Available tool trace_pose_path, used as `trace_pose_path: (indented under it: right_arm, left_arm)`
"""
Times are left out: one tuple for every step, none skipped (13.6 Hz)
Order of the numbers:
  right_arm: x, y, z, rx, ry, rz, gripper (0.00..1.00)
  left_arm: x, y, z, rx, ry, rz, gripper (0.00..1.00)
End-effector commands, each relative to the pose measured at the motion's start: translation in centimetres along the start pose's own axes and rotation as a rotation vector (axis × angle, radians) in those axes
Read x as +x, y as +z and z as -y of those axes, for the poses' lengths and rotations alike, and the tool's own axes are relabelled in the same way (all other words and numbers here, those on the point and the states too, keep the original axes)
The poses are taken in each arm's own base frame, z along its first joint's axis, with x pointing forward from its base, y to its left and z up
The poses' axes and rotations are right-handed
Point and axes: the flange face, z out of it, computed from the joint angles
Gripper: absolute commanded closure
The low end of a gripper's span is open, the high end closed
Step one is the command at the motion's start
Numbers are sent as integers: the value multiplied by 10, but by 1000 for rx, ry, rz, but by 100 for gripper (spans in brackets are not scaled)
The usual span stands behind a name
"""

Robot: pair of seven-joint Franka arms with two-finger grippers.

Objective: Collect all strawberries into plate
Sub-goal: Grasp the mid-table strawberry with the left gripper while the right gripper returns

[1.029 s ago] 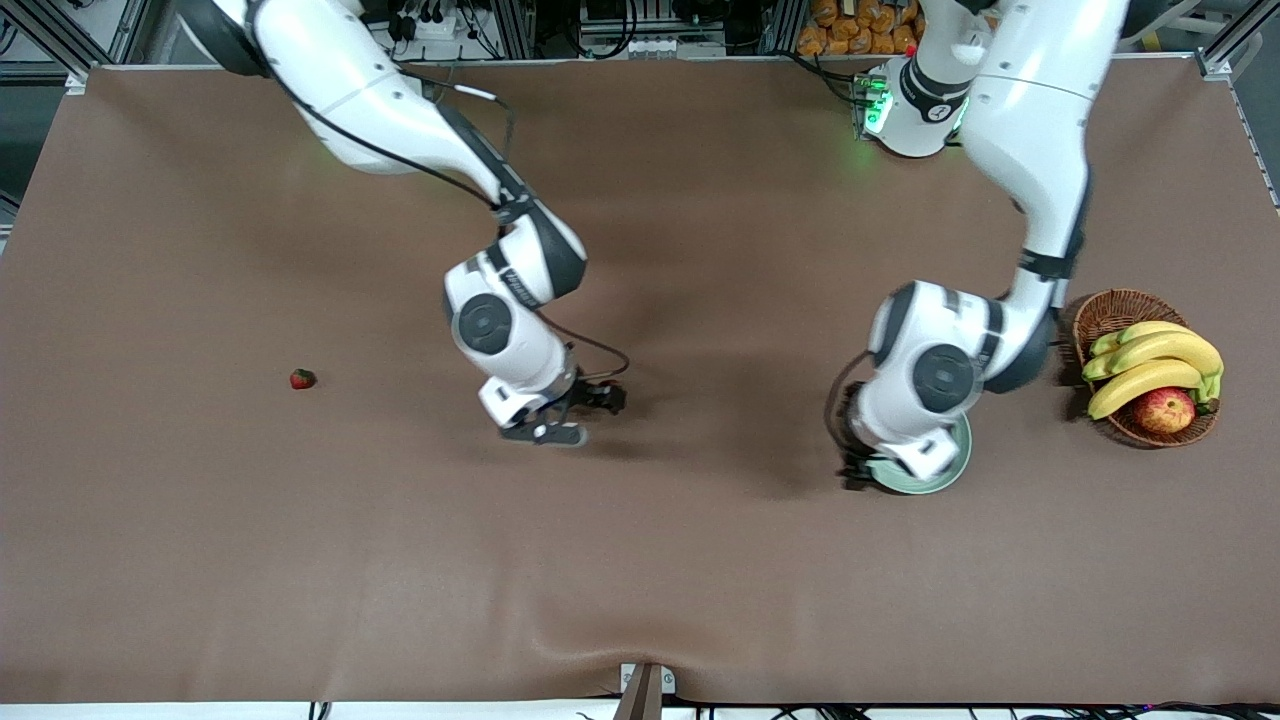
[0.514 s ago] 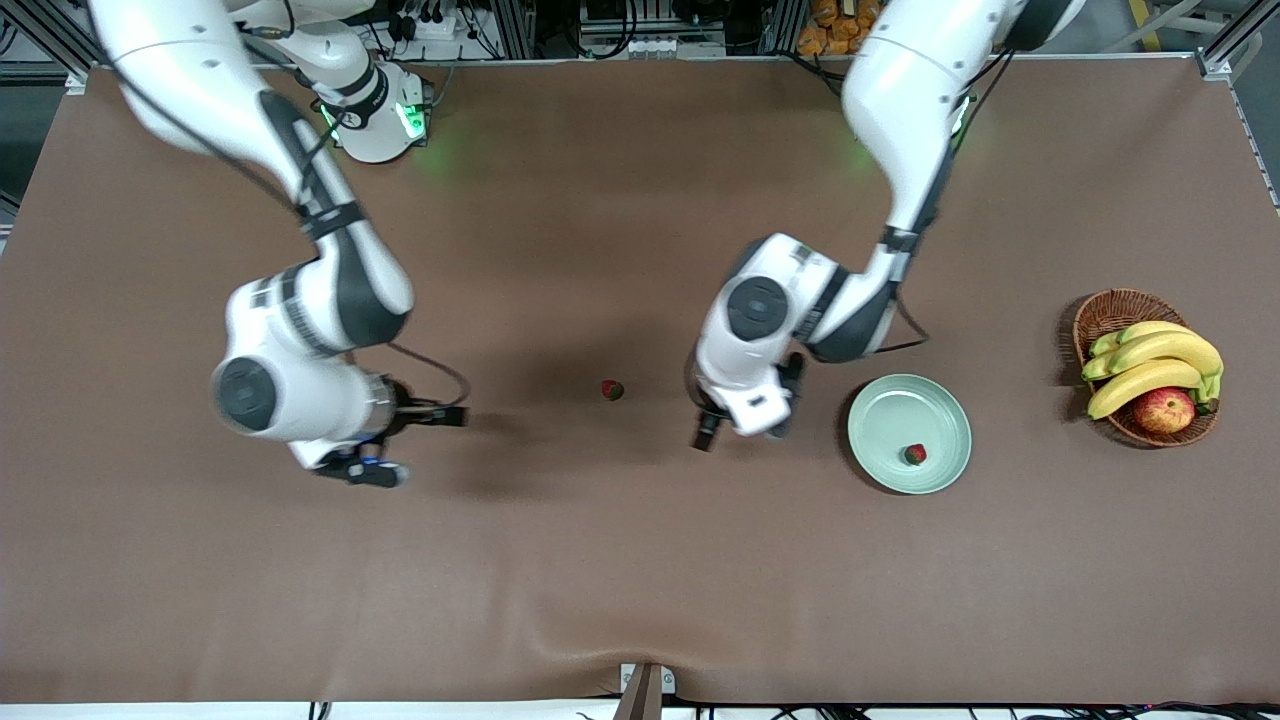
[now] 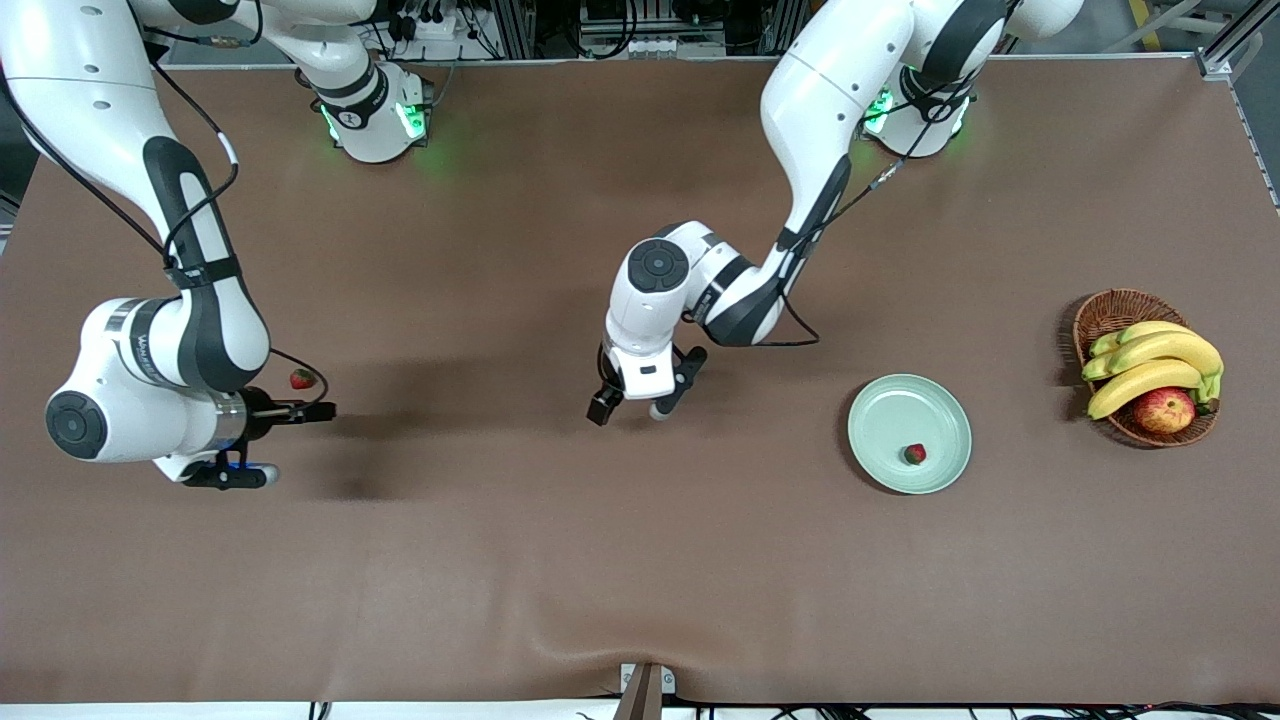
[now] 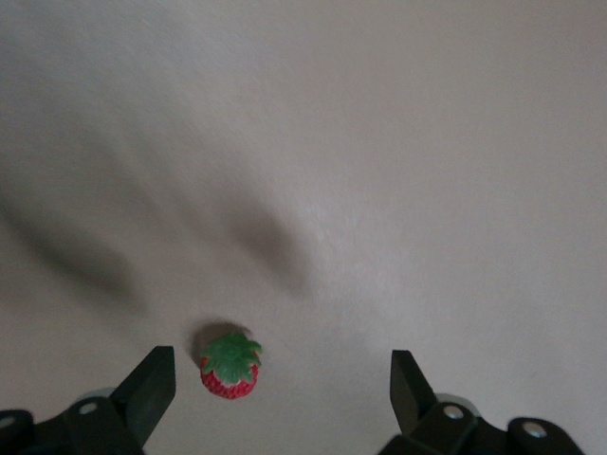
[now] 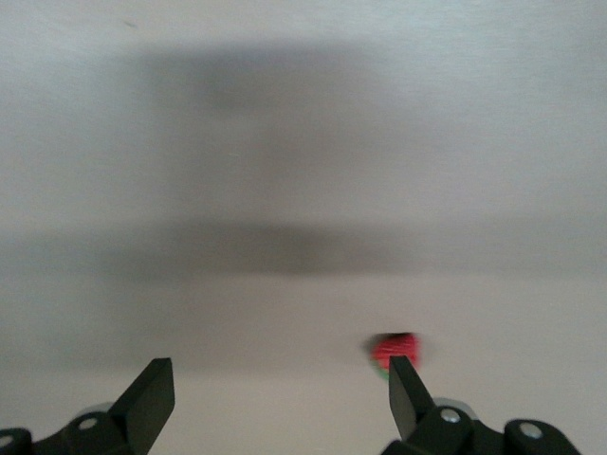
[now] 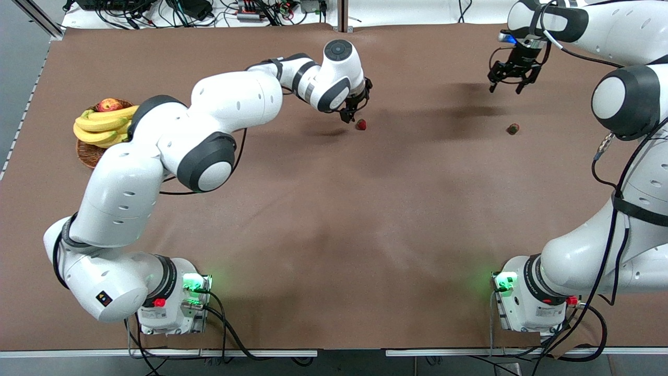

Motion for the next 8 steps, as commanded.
trace_pose_path:
  right_arm:
    - [-13, 3, -24, -30, -37, -7, 0]
    - [-17, 17, -34, -29, -53, -16, 0]
    - [-20, 32, -39, -30, -73, -36, 0]
    - [-25, 47, -39, -32, -81, -44, 0]
    - [-31, 53, -38, -34, -83, -54, 0]
    - [-38, 59, -37, -36, -83, -65, 0]
    - [-45, 64, -36, -38, -83, -78, 0]
    - [-48, 67, -35, -40, -84, -86, 0]
  left_arm:
    - [-5, 7, -5, -39, 148, -16, 0]
    - [-5, 10, -6, -57, 183, -15, 0]
    - [-8, 16, -2, -55, 196, -15, 0]
    - [-16, 21, 1, -49, 212, -15, 0]
    - [-18, 25, 4, -43, 219, -17, 0]
    - [-18, 27, 6, -36, 234, -27, 0]
    - [-21, 26, 6, -34, 259, -40, 0]
    - [-22, 26, 7, -30, 277, -51, 0]
